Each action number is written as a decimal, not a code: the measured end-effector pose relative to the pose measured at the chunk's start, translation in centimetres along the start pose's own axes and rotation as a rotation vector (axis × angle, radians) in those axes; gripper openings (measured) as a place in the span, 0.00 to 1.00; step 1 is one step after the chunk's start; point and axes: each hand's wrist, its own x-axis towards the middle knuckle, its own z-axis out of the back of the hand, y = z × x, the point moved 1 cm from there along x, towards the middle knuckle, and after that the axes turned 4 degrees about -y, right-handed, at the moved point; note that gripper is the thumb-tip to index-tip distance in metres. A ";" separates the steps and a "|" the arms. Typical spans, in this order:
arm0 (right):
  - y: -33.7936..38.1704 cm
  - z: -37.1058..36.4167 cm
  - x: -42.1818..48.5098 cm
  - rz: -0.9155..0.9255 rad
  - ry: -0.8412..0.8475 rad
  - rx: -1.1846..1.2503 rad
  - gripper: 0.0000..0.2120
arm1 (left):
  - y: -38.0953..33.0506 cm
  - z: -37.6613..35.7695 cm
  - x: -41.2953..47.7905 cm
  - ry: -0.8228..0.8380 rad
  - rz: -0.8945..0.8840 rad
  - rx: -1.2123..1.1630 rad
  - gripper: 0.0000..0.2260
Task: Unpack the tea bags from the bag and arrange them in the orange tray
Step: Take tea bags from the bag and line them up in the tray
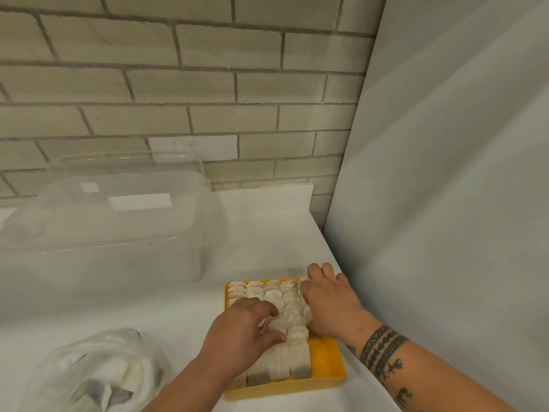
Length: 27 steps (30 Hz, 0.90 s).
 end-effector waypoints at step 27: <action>1.8 4.9 -3.6 0.068 -0.086 0.900 0.02 | -6.0 2.9 -0.7 0.175 0.321 -0.560 0.32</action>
